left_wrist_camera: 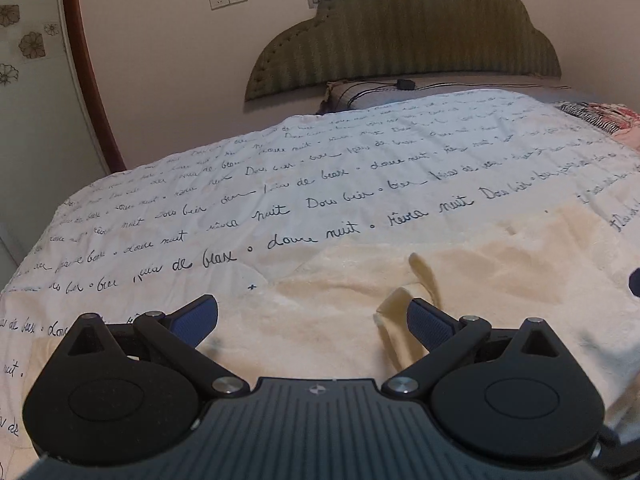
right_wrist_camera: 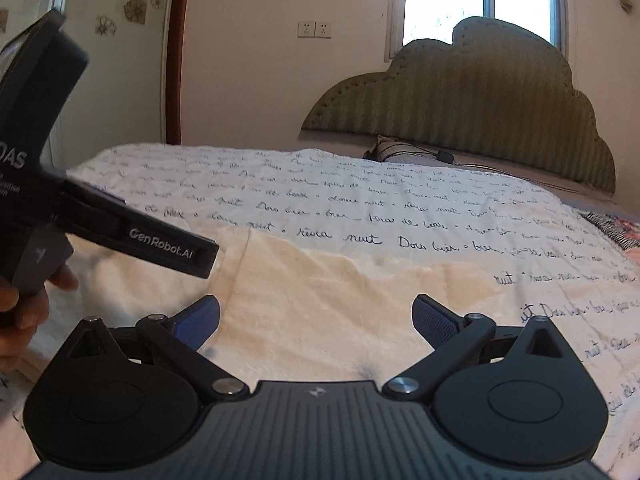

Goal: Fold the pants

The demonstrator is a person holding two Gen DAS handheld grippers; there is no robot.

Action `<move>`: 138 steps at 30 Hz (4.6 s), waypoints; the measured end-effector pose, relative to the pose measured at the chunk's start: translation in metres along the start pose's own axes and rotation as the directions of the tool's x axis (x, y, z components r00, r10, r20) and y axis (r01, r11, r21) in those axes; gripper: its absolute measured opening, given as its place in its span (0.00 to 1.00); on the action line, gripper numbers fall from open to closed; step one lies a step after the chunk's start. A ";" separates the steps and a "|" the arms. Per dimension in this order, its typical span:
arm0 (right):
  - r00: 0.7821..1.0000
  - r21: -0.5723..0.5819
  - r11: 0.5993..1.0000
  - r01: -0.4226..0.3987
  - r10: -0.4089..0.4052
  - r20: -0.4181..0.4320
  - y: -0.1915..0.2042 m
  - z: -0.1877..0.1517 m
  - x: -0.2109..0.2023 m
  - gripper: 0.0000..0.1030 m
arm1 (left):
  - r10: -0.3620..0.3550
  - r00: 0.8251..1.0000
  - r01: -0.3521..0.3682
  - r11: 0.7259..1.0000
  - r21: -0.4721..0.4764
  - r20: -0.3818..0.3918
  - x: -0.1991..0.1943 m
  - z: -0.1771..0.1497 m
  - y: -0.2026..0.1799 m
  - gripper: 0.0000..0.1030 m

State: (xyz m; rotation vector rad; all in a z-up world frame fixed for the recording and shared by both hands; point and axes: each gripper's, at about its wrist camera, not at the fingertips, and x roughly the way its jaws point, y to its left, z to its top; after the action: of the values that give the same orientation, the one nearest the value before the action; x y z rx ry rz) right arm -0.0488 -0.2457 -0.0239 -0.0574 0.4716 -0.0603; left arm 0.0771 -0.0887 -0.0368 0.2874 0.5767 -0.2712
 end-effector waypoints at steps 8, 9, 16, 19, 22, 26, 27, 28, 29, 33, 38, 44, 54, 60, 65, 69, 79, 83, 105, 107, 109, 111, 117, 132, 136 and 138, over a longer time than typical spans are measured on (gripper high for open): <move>0.988 -0.091 0.990 -0.111 0.100 -0.115 0.017 -0.022 0.017 1.00 | -0.036 0.996 0.023 0.990 -0.140 -0.087 0.025 -0.004 0.041 0.98; 0.989 -0.082 0.990 -0.111 0.102 -0.110 0.017 -0.025 0.016 1.00 | -0.085 0.992 0.071 0.986 -0.152 -0.089 0.026 -0.003 0.043 0.98; 0.992 -0.051 0.993 -0.103 0.099 -0.077 0.015 -0.021 0.013 1.00 | -0.151 0.976 0.138 0.986 -0.091 -0.156 0.060 0.011 0.017 0.97; 0.968 -0.062 0.981 -0.184 0.170 -0.183 0.018 -0.025 0.022 1.00 | -0.161 0.975 0.139 0.979 -0.147 -0.152 0.075 0.019 0.023 1.00; 0.951 -0.086 0.966 -0.244 0.221 -0.217 0.020 -0.027 0.015 1.00 | -0.149 0.976 0.117 0.974 -0.192 -0.162 0.084 0.019 0.029 1.00; 0.934 0.047 0.940 -0.338 0.341 -0.107 -0.007 -0.005 -0.003 1.00 | -0.106 0.983 0.082 0.985 -0.153 -0.151 0.071 0.014 0.035 0.99; 0.942 0.084 0.942 -0.325 0.330 -0.064 -0.014 0.000 -0.005 1.00 | -0.080 0.985 0.057 0.988 -0.146 -0.150 0.068 0.013 0.039 0.99; 0.959 0.114 0.954 -0.276 0.281 -0.024 -0.023 0.007 -0.004 1.00 | -0.058 0.987 0.035 0.987 -0.154 -0.151 0.065 0.011 0.045 0.99; 0.978 0.118 0.971 -0.207 0.210 -0.010 -0.027 0.011 0.000 1.00 | -0.048 0.988 0.020 0.983 -0.180 -0.149 0.062 0.010 0.052 0.97; 0.996 0.024 0.999 0.024 -0.022 -0.084 -0.024 0.008 0.031 1.00 | -0.174 0.980 0.132 0.935 -0.328 -0.100 0.046 0.019 0.073 0.98; 0.990 -0.067 0.997 -0.024 0.014 -0.142 -0.002 -0.019 0.034 1.00 | -0.372 0.928 0.354 0.907 -0.228 -0.038 0.028 0.041 0.029 0.99; 0.985 0.064 0.997 -0.051 0.060 -0.160 -0.022 -0.028 0.031 1.00 | -0.341 0.939 0.338 0.938 -0.074 -0.044 0.041 0.032 -0.030 0.99; 0.984 0.037 0.984 0.177 -0.177 0.000 -0.088 -0.034 -0.054 1.00 | -0.229 0.973 0.227 0.973 -0.054 -0.036 0.024 0.012 -0.031 0.98; 0.968 0.054 0.969 0.241 -0.236 -0.081 -0.131 -0.053 -0.047 1.00 | -0.282 0.958 0.280 0.959 -0.031 -0.058 0.016 0.005 -0.063 0.98; 0.940 -0.004 0.949 0.314 -0.312 -0.141 -0.133 -0.057 -0.025 1.00 | -0.220 0.971 0.222 0.975 0.009 -0.094 0.025 -0.015 -0.075 1.00; 0.922 -0.052 0.939 0.340 -0.344 -0.177 -0.136 -0.061 -0.009 1.00 | -0.224 0.970 0.224 0.975 -0.005 -0.092 0.027 -0.020 -0.072 1.00; 0.935 0.153 0.956 0.250 -0.198 -0.293 -0.186 -0.075 -0.037 1.00 | -0.239 0.966 0.241 0.970 0.008 -0.101 0.014 -0.019 -0.063 0.97; 0.980 0.225 0.958 0.179 -0.153 -0.128 -0.191 -0.053 -0.078 1.00 | -0.247 0.968 0.246 0.969 -0.035 -0.032 0.004 -0.003 -0.060 0.99; 0.986 0.224 0.974 0.027 0.011 -0.167 -0.141 -0.056 -0.009 0.35 | -0.197 0.974 0.188 0.978 -0.085 -0.111 0.040 0.001 -0.061 1.00; 0.993 0.220 0.975 0.027 0.000 -0.122 -0.137 -0.050 -0.021 0.36 | -0.192 0.975 0.183 0.979 -0.087 -0.114 0.037 -0.001 -0.059 1.00; 0.995 0.202 0.979 0.021 0.000 -0.100 -0.132 -0.046 -0.026 0.35 | -0.199 0.973 0.188 0.977 -0.099 -0.118 0.036 -0.004 -0.056 1.00; 0.989 0.186 0.982 0.035 -0.008 -0.145 -0.130 -0.048 -0.018 0.35 | -0.204 0.972 0.191 0.976 -0.108 -0.121 0.033 -0.007 -0.052 1.00; 0.989 0.199 0.978 0.064 -0.036 -0.141 -0.125 -0.046 -0.023 0.36 | -0.191 0.975 0.180 0.979 -0.101 -0.113 0.019 -0.015 -0.040 1.00; 0.984 0.145 0.988 -0.051 0.074 -0.160 -0.066 -0.034 -0.009 0.39 | -0.080 0.991 0.062 0.985 -0.161 -0.107 -0.016 -0.043 0.037 1.00; 0.986 0.091 0.992 -0.091 0.103 -0.129 -0.043 -0.021 -0.018 0.39 | -0.075 0.991 0.048 0.971 -0.232 -0.110 -0.022 -0.051 0.065 1.00; 0.985 0.072 0.991 -0.115 0.123 -0.119 -0.033 -0.017 -0.021 0.39 | -0.069 0.991 0.037 0.964 -0.262 -0.114 -0.024 -0.055 0.077 1.00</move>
State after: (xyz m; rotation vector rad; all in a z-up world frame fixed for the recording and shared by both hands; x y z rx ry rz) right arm -0.0767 -0.2778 -0.0270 0.0385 0.5954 0.0389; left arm 0.0559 0.0050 -0.0524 0.0349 0.7341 -0.2278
